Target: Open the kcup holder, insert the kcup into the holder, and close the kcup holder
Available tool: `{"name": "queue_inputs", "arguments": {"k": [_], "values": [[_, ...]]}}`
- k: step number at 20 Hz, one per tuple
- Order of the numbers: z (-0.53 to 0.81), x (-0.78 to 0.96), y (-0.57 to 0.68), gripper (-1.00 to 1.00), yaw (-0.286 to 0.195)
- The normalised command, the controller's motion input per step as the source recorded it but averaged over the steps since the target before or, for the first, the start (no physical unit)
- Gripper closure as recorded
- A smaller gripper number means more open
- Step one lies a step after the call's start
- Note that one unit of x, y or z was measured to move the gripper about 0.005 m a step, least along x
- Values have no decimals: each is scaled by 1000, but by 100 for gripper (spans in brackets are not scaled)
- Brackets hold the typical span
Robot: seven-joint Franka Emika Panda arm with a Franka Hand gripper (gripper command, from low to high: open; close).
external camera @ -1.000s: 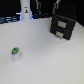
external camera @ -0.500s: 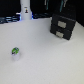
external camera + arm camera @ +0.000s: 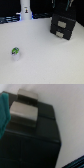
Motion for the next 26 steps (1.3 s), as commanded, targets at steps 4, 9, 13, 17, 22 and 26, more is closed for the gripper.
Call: {"name": "queue_inputs", "arguments": {"k": [4,9,13,17,22,26], "values": [[-307,-217,649,-100,-185],[-369,-197,494,-100,-167],[-385,-133,232,-100,-144],[-345,-49,170,-100,-121],[-321,-26,174,-100,-51],[-402,-48,205,-100,-30]]}}
